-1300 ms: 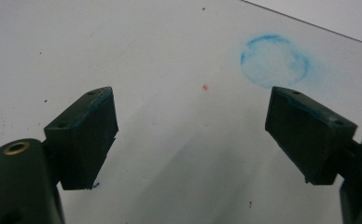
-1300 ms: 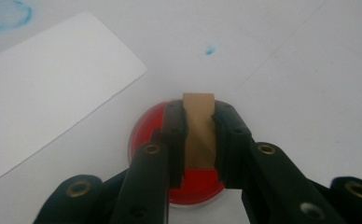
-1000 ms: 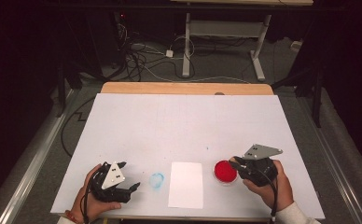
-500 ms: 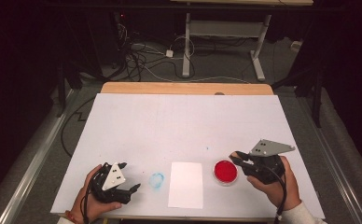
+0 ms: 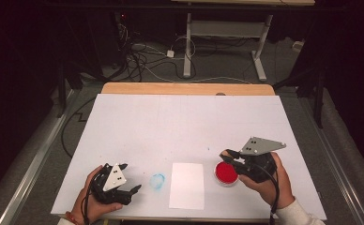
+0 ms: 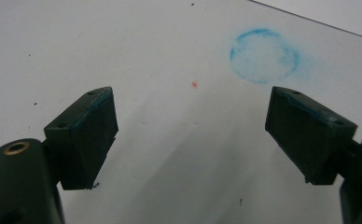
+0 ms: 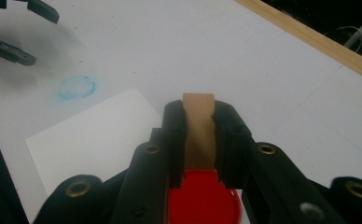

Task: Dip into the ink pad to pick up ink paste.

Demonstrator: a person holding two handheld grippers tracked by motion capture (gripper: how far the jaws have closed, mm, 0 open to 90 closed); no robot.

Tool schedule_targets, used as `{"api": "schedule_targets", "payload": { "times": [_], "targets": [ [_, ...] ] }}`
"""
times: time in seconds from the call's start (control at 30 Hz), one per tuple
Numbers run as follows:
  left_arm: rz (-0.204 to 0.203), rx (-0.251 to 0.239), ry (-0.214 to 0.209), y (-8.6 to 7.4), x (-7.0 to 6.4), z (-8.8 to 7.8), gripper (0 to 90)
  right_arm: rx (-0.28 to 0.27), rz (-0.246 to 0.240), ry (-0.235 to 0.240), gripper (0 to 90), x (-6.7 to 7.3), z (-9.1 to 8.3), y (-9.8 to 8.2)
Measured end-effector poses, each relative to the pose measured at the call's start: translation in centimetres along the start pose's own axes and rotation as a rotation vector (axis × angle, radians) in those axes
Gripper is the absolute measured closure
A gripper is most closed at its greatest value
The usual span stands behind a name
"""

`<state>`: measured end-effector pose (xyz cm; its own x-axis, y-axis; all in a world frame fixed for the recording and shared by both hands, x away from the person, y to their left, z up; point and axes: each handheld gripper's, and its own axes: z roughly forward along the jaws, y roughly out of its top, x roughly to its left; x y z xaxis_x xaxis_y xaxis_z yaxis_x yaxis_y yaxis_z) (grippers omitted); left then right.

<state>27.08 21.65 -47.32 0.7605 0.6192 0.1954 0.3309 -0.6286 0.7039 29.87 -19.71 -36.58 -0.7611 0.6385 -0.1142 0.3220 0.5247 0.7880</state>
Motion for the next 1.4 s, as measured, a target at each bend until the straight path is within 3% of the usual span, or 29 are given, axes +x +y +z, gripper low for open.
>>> {"api": "schedule_targets", "payload": {
  "times": [0.93, 1.4],
  "targets": [
    [0.001, 0.004, 0.005, 0.0, -0.1, 0.0, 16.2, 0.061, -0.126, 0.111, 76.4, 3.8, 4.3, 1.5],
    [0.004, 0.007, 0.005, 0.0, -0.1, 0.0, 16.2, 0.090, -0.147, 0.136, 76.4, 4.8, 5.7, 1.1]
  ]
}}
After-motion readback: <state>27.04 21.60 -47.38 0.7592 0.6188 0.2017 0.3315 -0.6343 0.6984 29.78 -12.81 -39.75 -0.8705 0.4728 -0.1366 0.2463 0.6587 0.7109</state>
